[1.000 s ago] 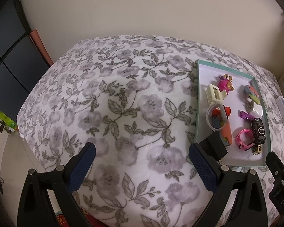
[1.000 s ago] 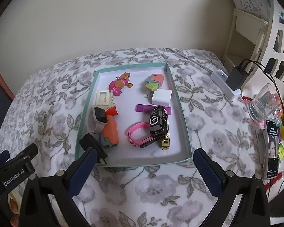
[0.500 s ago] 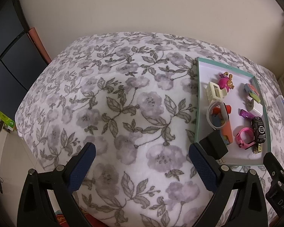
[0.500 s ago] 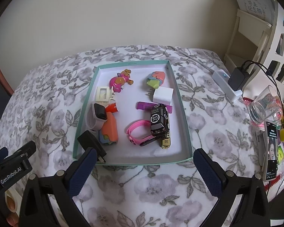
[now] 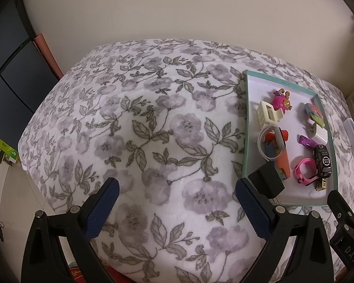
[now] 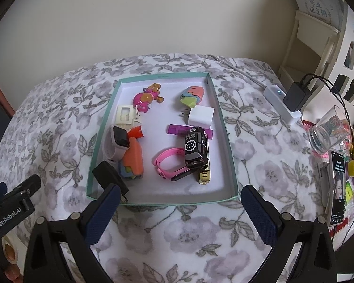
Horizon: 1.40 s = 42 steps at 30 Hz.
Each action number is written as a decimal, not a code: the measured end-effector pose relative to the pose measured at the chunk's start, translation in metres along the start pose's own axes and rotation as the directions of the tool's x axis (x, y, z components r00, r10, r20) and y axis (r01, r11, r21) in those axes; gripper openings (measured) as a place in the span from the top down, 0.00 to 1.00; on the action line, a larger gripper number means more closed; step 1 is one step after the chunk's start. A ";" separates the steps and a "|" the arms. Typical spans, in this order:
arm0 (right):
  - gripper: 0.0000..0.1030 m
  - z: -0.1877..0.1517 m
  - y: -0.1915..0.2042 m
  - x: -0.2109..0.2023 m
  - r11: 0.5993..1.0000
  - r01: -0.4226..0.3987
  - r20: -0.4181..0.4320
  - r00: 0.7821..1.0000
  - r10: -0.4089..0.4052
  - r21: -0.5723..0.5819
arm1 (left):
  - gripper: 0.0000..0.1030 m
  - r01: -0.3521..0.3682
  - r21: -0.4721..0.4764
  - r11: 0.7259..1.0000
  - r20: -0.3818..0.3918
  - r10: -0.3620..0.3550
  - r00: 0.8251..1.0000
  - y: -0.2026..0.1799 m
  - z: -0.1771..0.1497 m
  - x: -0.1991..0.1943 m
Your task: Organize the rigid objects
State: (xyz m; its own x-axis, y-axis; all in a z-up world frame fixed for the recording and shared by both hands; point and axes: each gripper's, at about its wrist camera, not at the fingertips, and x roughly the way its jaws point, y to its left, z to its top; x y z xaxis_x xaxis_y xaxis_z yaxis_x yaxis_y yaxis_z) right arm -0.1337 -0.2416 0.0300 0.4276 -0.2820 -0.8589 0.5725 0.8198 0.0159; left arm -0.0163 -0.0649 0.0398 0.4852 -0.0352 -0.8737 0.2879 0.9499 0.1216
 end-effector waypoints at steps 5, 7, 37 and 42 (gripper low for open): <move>0.00 0.000 -0.002 0.001 1.000 0.001 -0.002 1.000 -0.001 0.001 | 0.04 0.003 0.001 1.000 -0.006 -0.003 1.000 0.000 -0.001 0.001; 0.00 -0.001 -0.002 0.001 1.000 0.002 -0.002 1.000 -0.002 0.001 | 0.04 0.003 0.002 1.000 -0.007 -0.003 1.000 0.000 -0.001 0.001; 0.00 -0.001 -0.001 0.003 1.000 0.005 -0.005 1.000 -0.005 0.001 | 0.04 0.022 -0.003 1.000 -0.008 -0.022 1.000 0.003 -0.001 0.000; 0.00 -0.001 -0.001 0.003 1.000 0.005 -0.007 1.000 -0.005 0.001 | 0.04 0.024 -0.003 1.000 -0.010 -0.024 1.000 0.004 -0.001 0.001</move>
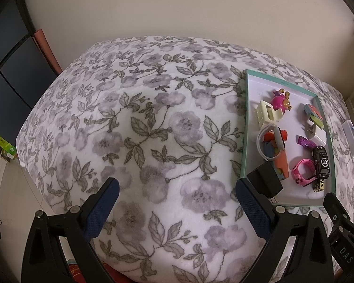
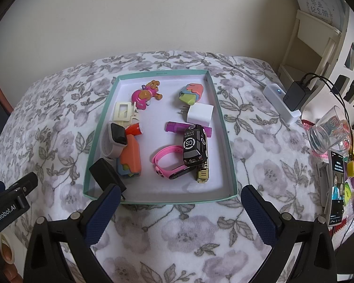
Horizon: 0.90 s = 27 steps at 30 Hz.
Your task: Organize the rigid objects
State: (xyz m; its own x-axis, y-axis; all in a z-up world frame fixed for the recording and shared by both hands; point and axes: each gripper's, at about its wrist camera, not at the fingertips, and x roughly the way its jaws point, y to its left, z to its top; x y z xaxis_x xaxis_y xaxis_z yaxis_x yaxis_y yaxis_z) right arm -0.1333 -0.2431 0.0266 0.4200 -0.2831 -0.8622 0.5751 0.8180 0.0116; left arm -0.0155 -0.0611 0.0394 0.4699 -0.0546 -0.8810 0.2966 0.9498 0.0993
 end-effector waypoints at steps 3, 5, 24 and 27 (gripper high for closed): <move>0.00 -0.001 -0.001 0.001 1.000 0.001 -0.002 1.000 -0.001 -0.003 | 0.04 0.000 0.001 1.000 0.000 0.000 1.000 0.000 0.000 0.000; 0.00 -0.001 0.000 0.002 1.000 0.001 -0.004 1.000 -0.001 -0.008 | 0.04 0.000 0.001 1.000 0.000 0.000 1.000 0.000 0.000 0.000; 0.00 0.000 0.000 0.002 1.000 0.002 -0.012 1.000 -0.003 -0.016 | 0.04 -0.002 0.000 1.000 -0.010 0.002 1.000 0.000 0.000 0.000; 0.00 0.000 0.000 0.002 1.000 0.002 -0.012 1.000 -0.003 -0.016 | 0.04 -0.008 0.000 1.000 -0.006 0.008 1.000 -0.001 0.000 -0.001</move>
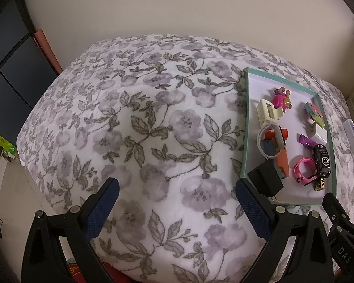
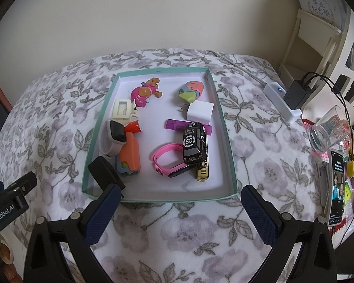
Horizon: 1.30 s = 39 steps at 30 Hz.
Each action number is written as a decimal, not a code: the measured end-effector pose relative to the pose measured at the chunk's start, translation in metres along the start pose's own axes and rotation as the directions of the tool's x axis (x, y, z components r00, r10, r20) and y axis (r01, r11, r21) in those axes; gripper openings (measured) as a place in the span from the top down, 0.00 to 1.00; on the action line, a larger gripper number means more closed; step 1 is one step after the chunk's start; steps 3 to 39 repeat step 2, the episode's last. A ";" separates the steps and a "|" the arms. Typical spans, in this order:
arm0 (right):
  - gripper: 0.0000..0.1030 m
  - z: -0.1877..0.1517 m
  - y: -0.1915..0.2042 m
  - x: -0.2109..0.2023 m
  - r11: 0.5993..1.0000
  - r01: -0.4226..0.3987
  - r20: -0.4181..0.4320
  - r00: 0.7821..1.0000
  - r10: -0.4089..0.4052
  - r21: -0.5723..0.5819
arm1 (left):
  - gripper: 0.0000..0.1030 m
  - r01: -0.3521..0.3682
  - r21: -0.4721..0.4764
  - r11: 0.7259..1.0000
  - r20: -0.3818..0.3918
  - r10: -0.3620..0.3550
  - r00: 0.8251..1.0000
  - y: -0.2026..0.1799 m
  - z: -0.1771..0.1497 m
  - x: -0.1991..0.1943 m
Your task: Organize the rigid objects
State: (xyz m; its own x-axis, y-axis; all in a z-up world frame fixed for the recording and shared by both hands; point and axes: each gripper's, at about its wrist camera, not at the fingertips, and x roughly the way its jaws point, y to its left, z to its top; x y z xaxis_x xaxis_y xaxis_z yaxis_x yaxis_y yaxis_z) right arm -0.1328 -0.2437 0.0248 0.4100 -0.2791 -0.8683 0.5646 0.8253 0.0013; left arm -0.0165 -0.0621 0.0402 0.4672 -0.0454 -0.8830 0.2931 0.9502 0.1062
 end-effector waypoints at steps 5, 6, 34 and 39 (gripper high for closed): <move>0.00 -0.001 -0.001 0.000 1.000 0.000 -0.001 1.000 0.000 -0.001 | 0.04 0.003 0.000 1.000 0.002 -0.003 1.000 0.000 0.001 -0.001; 0.00 -0.001 -0.001 0.000 1.000 0.000 -0.001 1.000 0.000 -0.001 | 0.04 0.003 0.000 1.000 0.002 -0.003 1.000 0.000 0.001 -0.001; 0.00 -0.001 -0.001 0.000 1.000 0.000 -0.001 1.000 0.000 -0.001 | 0.04 0.003 0.000 1.000 0.002 -0.003 1.000 0.000 0.001 -0.001; 0.00 -0.001 -0.001 0.000 1.000 0.000 -0.001 1.000 0.000 -0.001 | 0.04 0.003 0.000 1.000 0.002 -0.003 1.000 0.000 0.001 -0.001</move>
